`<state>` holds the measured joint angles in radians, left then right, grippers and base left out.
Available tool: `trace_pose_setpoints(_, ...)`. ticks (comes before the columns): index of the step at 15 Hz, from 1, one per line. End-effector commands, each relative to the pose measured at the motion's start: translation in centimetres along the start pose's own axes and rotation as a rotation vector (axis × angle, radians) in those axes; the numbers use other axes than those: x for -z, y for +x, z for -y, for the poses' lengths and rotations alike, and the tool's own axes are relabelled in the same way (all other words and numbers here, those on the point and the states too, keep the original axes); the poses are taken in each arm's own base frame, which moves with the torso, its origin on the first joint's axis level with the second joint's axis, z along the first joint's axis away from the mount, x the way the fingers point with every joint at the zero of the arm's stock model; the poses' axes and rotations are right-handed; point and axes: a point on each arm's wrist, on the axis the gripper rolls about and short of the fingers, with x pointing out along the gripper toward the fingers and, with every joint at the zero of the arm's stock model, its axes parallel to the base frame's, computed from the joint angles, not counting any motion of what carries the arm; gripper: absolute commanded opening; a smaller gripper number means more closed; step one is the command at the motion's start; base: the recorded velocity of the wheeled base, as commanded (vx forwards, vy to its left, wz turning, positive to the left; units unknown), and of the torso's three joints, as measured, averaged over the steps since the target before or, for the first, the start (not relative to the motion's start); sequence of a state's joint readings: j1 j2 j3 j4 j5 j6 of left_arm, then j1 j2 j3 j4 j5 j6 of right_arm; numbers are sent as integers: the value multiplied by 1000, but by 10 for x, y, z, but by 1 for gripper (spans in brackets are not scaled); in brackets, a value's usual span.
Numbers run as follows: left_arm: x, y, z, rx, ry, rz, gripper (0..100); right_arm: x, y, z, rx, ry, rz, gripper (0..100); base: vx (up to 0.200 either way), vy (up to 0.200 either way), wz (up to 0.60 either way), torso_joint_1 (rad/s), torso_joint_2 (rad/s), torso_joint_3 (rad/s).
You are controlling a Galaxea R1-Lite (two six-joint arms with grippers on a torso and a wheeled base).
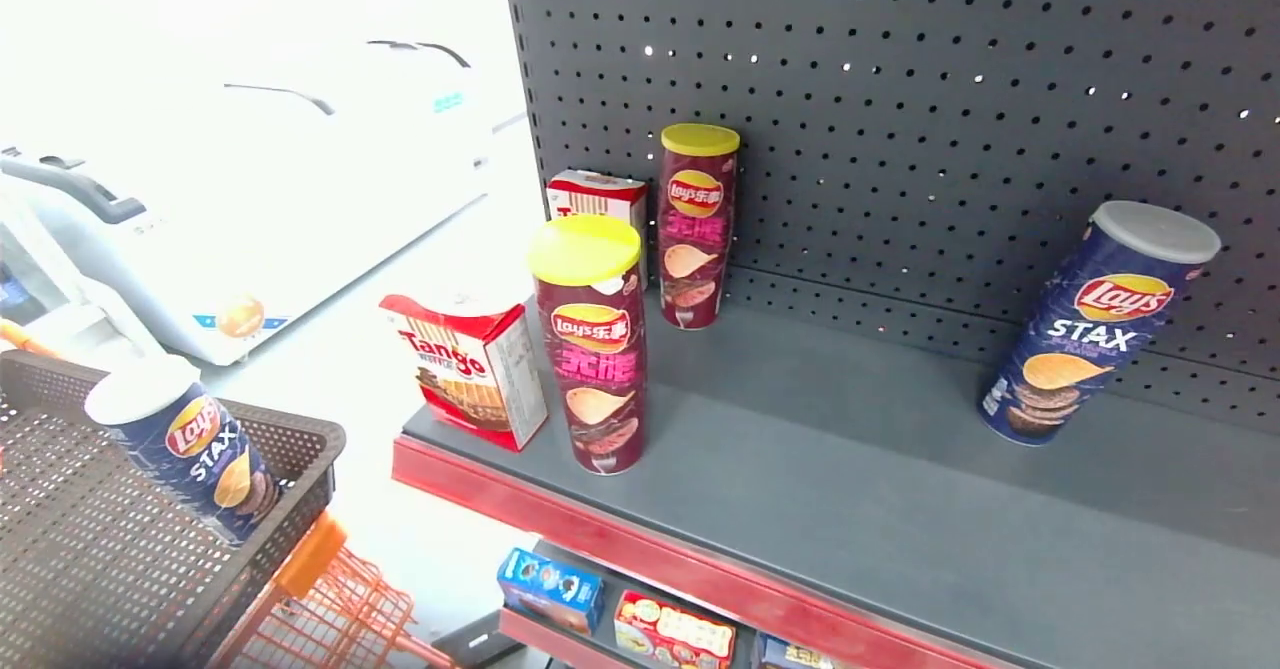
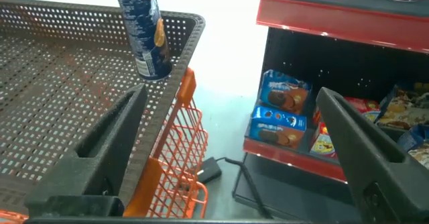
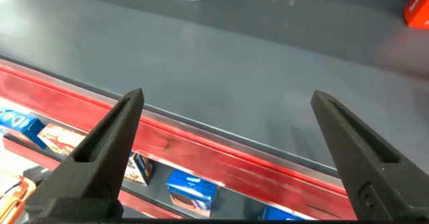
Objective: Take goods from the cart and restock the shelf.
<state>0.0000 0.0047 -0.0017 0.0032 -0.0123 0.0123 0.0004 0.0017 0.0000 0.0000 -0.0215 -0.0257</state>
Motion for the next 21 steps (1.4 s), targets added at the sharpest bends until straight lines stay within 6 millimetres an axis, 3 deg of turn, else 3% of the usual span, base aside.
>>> trace_pose_setpoints(1, 0, 0, 0, -2, 0, -2, 100, 0, 0, 0, -1, 0, -1, 100, 0, 0, 0, 0, 0, 0)
trace_pose_setpoints(13, -3, -1, 0, -23, 5, 9, 100, 0, 0, 0, 5, 18, 2, 100, 0, 0, 0, 0, 0, 0)
trace_pose_setpoints(14, -29, -6, -1, -36, 18, 48, 100, 0, 0, 0, 7, 18, 0, 100, 0, 0, 0, 0, 0, 0)
trace_pose_setpoints(17, -83, 10, -4, -112, 24, -67, 100, 0, 0, 0, 5, 18, 2, 100, 0, 0, 0, 0, 0, 0)
trace_pose_setpoints(18, -95, 22, -4, -131, 25, -104, 100, 0, 0, 0, 5, 18, 2, 100, 0, 0, 0, 0, 0, 0)
trace_pose_setpoints(21, -103, 44, -6, -188, 28, -164, 100, 0, 0, 0, 7, 18, 0, 100, 0, 0, 0, 0, 0, 0)
